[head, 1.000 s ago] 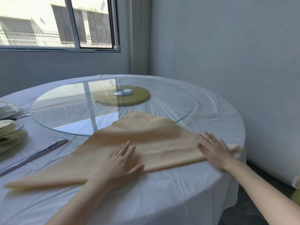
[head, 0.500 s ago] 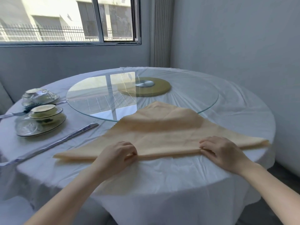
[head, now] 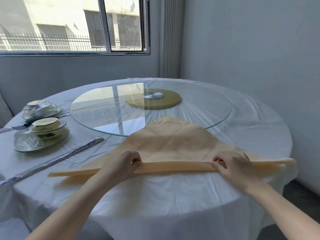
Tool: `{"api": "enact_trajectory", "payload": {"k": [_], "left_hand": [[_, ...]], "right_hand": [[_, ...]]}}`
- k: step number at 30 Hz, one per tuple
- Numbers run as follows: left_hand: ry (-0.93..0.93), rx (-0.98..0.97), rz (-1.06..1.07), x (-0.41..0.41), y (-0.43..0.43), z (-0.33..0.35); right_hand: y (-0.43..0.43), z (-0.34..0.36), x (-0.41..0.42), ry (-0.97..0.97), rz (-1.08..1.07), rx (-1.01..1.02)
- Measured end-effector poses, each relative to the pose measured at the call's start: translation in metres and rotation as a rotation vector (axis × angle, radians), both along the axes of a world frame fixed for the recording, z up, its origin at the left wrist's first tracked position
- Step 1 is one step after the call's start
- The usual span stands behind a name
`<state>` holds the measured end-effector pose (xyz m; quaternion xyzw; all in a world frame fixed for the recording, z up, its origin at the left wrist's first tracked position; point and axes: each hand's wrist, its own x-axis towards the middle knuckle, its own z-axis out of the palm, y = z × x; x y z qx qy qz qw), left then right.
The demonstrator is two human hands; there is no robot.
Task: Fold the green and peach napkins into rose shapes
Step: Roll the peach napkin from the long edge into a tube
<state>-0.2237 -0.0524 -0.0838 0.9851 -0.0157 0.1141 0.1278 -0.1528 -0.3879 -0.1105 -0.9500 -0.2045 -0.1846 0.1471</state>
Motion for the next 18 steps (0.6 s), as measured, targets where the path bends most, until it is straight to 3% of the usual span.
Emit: {"api": "enact_trajectory", "payload": {"k": [3, 5, 8, 12, 18], "left_hand": [[0.007, 0.029, 0.045, 0.006, -0.007, 0.0], [-0.094, 0.013, -0.005, 0.008, -0.025, -0.001], [-0.208, -0.05, -0.338, 0.01, -0.076, -0.01], [-0.114, 0.014, -0.604, 0.024, -0.135, -0.021], [0.138, 0.14, -0.553, 0.04, -0.148, -0.038]], "right_hand": [[0.004, -0.003, 0.004, 0.018, -0.043, 0.004], [0.006, -0.004, 0.006, 0.034, -0.053, 0.012], [0.004, -0.004, 0.009, 0.054, -0.06, 0.007], [0.005, -0.002, 0.01, 0.068, -0.066, -0.002], [-0.012, -0.013, -0.002, -0.067, -0.057, 0.012]]}}
